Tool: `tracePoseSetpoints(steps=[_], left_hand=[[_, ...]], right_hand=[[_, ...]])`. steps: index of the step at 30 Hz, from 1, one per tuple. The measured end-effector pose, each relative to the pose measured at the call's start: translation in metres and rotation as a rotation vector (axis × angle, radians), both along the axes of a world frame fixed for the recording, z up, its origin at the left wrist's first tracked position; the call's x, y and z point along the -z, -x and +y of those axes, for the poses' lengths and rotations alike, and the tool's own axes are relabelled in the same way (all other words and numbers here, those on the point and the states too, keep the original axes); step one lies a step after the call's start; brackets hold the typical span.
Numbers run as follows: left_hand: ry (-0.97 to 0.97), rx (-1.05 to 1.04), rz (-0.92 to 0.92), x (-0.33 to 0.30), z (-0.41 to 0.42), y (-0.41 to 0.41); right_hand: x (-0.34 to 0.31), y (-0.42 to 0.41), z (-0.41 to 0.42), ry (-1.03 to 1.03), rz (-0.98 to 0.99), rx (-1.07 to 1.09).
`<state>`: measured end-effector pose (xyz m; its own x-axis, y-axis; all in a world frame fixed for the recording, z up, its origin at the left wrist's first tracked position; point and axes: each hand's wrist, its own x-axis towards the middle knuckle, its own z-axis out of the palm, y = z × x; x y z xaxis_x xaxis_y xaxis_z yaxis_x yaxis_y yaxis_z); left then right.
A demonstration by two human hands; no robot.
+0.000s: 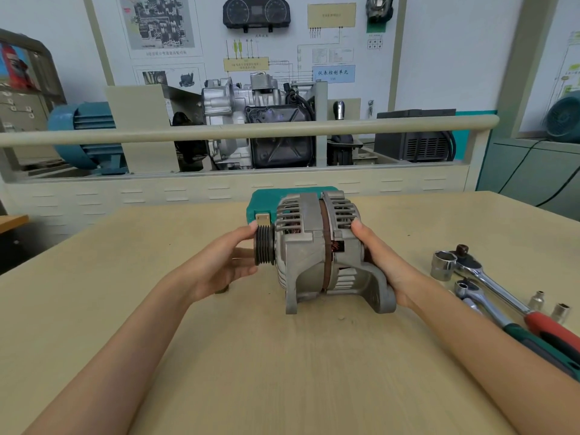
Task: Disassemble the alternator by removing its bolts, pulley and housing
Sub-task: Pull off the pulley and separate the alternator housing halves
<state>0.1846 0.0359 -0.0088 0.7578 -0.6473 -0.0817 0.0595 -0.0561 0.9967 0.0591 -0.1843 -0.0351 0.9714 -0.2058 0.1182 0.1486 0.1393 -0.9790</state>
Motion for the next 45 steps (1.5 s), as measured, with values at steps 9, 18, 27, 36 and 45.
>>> tracePoseSetpoints(steps=[9, 18, 27, 36, 45], left_hand=[[0.147, 0.035, -0.057, 0.003, 0.000, -0.007], [-0.088, -0.047, -0.053, 0.007, -0.008, -0.004], [0.014, -0.011, -0.010, 0.004, -0.006, -0.003], [0.197, 0.022, -0.025, 0.006, -0.006, -0.006], [-0.062, -0.056, 0.026, 0.007, -0.007, -0.001]], right_hand=[[-0.001, 0.002, 0.000, -0.002, 0.008, -0.006], [-0.001, 0.003, 0.000, -0.039, 0.010, -0.020], [-0.002, 0.003, 0.002, -0.042, 0.024, -0.017], [-0.004, 0.006, 0.005, -0.058, 0.011, -0.031], [-0.005, 0.007, 0.006, -0.058, 0.012, -0.042]])
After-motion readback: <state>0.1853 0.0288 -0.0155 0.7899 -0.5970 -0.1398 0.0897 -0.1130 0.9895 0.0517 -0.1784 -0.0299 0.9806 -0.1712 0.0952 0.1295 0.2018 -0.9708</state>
